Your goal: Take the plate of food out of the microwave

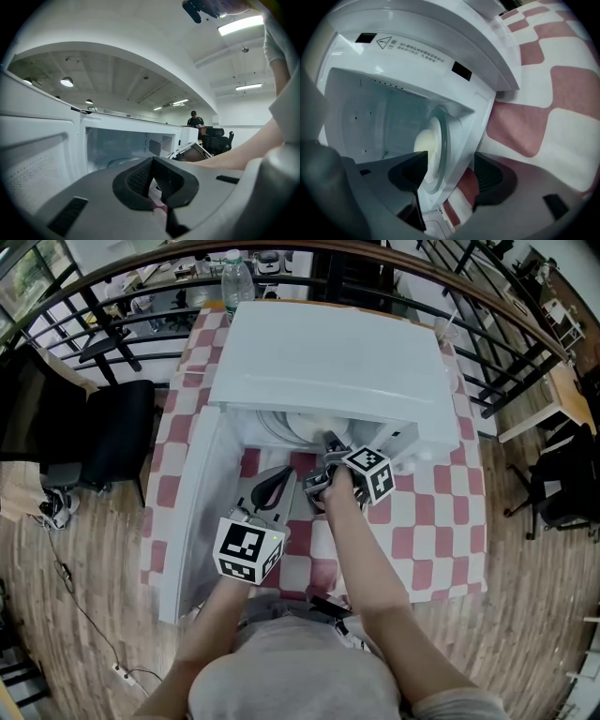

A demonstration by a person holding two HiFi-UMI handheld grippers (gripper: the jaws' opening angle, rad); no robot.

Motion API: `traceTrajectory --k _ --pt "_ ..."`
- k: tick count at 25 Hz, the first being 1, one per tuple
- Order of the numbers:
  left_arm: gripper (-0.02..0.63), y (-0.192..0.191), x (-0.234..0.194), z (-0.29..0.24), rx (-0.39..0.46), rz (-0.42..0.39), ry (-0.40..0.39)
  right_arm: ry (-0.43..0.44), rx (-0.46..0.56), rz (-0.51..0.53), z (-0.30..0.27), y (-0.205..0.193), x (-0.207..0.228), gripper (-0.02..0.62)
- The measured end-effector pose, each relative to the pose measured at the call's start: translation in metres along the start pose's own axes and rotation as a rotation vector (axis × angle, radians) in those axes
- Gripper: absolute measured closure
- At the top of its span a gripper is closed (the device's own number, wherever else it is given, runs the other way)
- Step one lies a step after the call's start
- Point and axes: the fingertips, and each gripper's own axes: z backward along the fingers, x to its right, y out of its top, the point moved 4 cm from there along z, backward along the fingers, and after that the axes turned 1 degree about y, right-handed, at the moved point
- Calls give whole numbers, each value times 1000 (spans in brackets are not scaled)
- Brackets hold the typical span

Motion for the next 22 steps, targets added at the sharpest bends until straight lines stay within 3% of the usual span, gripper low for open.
traceTrajectory --k 7,22 --pt "606 -5 -3 -2 -11 5 -2 -55 20 -64 -13 2 10 290" --pt "606 -5 -7 -5 -10 19 7 -57 10 52 -1 0 7 347"
